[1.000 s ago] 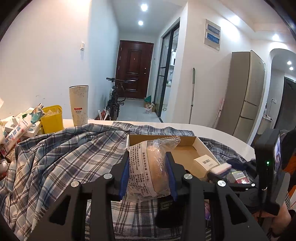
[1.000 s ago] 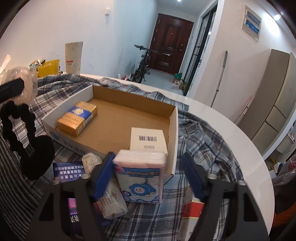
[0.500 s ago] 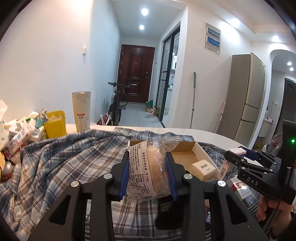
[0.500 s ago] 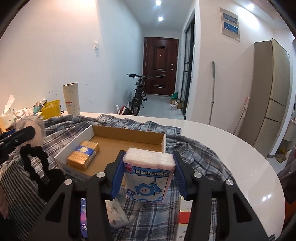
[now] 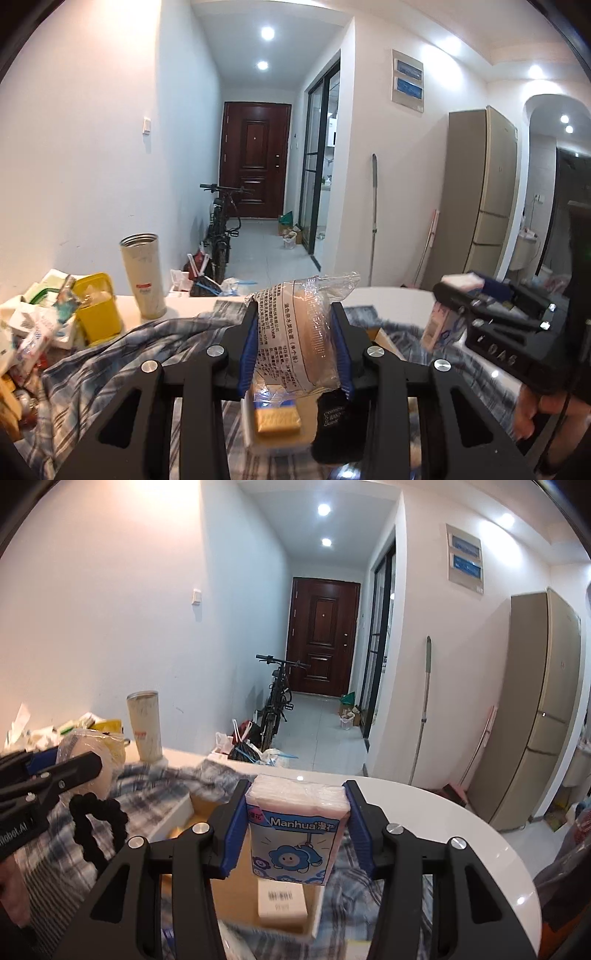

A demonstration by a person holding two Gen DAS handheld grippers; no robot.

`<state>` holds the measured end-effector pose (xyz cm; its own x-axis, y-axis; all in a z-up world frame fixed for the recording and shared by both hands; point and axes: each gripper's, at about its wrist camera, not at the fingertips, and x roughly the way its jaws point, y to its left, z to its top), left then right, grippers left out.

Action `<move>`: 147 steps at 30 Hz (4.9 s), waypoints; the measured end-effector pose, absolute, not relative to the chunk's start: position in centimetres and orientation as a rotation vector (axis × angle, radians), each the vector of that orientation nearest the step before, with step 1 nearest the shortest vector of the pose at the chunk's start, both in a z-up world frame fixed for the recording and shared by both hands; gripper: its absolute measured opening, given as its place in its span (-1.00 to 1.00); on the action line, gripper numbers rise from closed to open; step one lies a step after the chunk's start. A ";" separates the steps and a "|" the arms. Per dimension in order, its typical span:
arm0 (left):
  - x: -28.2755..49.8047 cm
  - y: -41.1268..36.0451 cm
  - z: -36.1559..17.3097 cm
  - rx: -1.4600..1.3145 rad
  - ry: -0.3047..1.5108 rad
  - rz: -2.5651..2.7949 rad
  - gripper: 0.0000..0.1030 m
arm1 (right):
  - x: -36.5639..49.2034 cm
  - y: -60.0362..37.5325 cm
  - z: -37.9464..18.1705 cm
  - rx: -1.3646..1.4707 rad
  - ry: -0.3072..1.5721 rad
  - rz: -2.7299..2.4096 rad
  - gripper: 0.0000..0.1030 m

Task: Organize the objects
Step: 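Carry the bun toward the box while the right gripper grasps the Manhua tissue pack, then drop the bun into the cardboard box and open the left gripper, then lower the tissue pack into the cardboard box and open the right gripper, then grasp the white tube with the right gripper and lift it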

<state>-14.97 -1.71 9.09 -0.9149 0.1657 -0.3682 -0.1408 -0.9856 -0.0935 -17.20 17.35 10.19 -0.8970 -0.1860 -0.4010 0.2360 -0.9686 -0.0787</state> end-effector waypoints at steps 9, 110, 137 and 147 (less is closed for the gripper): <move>-21.5 -0.5 6.7 -0.689 -0.183 2.856 -0.26 | -21.3 17.8 8.7 0.673 0.059 -2.837 -0.06; -9.8 -1.8 1.6 -0.562 -0.097 3.005 1.00 | -11.0 21.3 4.3 0.528 0.007 -2.813 1.00; -9.9 -2.6 0.6 -0.606 -0.151 3.056 1.00 | -14.8 17.2 -5.0 1.117 0.156 -2.415 0.18; -9.7 -2.3 0.5 -0.602 -0.133 3.057 1.00 | -13.3 17.9 -2.8 0.941 0.134 -2.445 -0.69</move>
<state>-9.65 -2.35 0.46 -0.9253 0.0393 -0.3772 -0.0064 -0.9961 -0.0879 -13.32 17.89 -2.78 -0.6282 -0.4275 -0.6501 0.4962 -0.8637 0.0885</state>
